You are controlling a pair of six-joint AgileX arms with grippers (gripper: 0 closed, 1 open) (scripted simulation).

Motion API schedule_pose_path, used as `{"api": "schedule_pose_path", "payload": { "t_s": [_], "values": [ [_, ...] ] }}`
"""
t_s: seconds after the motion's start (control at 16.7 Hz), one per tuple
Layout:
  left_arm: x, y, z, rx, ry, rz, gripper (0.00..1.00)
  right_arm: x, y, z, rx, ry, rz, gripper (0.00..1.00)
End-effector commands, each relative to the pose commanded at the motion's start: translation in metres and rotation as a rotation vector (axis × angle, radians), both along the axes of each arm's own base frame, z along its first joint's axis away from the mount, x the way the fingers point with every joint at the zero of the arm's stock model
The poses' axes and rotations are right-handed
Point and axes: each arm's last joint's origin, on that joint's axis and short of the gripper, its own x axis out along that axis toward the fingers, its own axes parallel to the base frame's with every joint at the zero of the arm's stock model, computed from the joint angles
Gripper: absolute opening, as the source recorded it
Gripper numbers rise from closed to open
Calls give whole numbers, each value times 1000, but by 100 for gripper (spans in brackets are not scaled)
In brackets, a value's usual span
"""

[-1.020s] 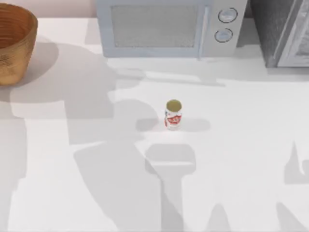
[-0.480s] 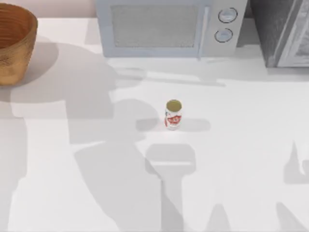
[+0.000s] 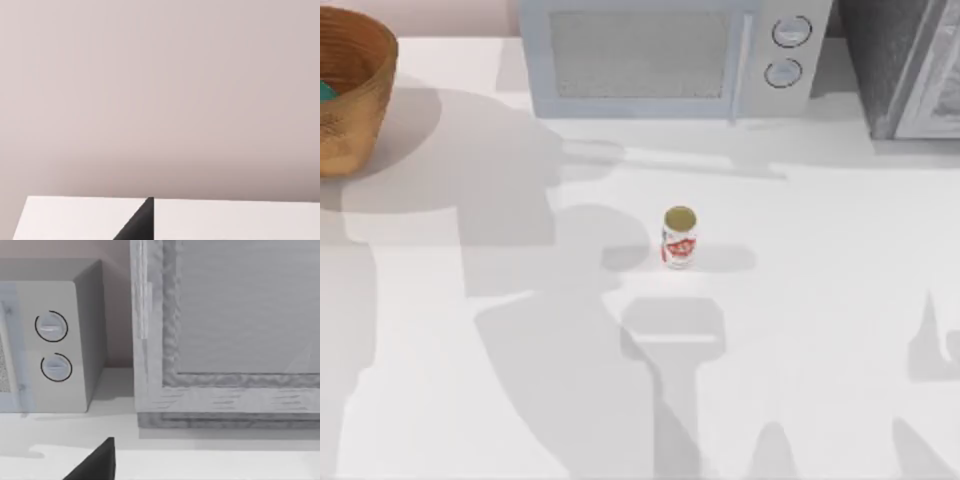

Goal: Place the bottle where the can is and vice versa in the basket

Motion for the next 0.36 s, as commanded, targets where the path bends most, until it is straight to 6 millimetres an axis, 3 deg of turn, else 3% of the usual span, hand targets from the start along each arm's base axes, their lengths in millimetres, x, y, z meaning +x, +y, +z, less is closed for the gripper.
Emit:
{"api": "schedule_pose_path", "payload": {
  "t_s": [0.36],
  "values": [
    [0,0,0,0,0,0,100,0,0,0,0,0,0,100]
  ]
}}
